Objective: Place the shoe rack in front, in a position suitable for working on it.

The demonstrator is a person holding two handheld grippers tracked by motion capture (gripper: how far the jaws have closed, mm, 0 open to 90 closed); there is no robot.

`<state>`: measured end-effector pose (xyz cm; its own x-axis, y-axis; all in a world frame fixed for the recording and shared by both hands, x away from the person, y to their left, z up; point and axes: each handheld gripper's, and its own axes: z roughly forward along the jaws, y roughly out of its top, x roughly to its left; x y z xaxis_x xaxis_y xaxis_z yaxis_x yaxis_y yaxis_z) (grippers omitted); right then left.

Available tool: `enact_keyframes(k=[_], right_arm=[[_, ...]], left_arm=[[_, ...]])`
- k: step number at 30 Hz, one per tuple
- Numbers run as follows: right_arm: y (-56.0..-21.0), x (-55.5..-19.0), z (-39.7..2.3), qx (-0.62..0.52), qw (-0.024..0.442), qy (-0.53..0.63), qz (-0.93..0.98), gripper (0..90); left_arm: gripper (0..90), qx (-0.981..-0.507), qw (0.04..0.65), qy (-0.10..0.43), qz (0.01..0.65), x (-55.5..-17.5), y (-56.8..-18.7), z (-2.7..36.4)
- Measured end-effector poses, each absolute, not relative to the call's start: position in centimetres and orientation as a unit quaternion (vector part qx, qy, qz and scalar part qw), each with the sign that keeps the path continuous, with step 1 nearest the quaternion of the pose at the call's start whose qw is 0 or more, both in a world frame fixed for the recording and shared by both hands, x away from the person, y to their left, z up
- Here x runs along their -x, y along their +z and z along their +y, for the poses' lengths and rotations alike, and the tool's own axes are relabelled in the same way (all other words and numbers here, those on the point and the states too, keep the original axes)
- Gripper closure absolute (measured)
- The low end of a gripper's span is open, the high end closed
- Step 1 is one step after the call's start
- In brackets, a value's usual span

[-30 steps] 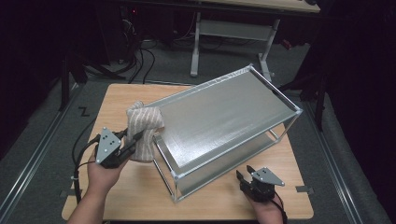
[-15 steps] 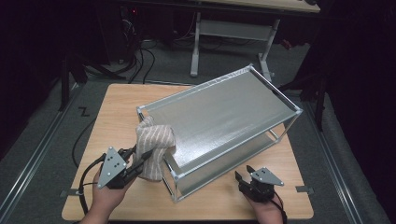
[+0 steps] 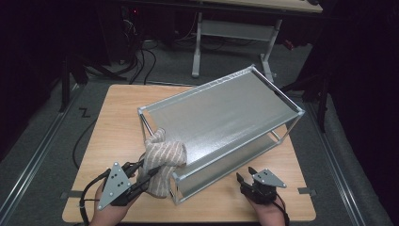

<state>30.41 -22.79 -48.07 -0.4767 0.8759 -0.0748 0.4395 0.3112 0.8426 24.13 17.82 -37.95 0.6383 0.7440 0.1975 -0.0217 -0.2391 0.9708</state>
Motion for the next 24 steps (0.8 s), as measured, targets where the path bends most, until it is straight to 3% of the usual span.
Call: enact_keyframes(k=[10, 12, 14, 24], right_arm=[[-48.2, -30.5, -22.7, -0.432, 0.271, 0.396, 0.763, 46.4], [-48.2, -30.5, -22.6, -0.432, 0.271, 0.396, 0.763, 46.4], [-48.2, -30.5, -22.5, -0.429, 0.271, 0.395, 0.765, 46.3], [-48.3, -30.5, -22.6, -0.432, 0.269, 0.394, 0.765, 46.3]], left_arm=[[68.1, -0.705, 0.557, 0.34, 0.279, -25.0, -39.6, 19.0], [68.1, -0.684, 0.58, 0.326, 0.298, -25.2, -40.0, 18.9], [68.1, -0.701, 0.552, 0.341, 0.294, -25.6, -40.2, 19.7], [68.0, -0.693, 0.543, 0.338, 0.333, -27.6, -41.1, 21.4]])
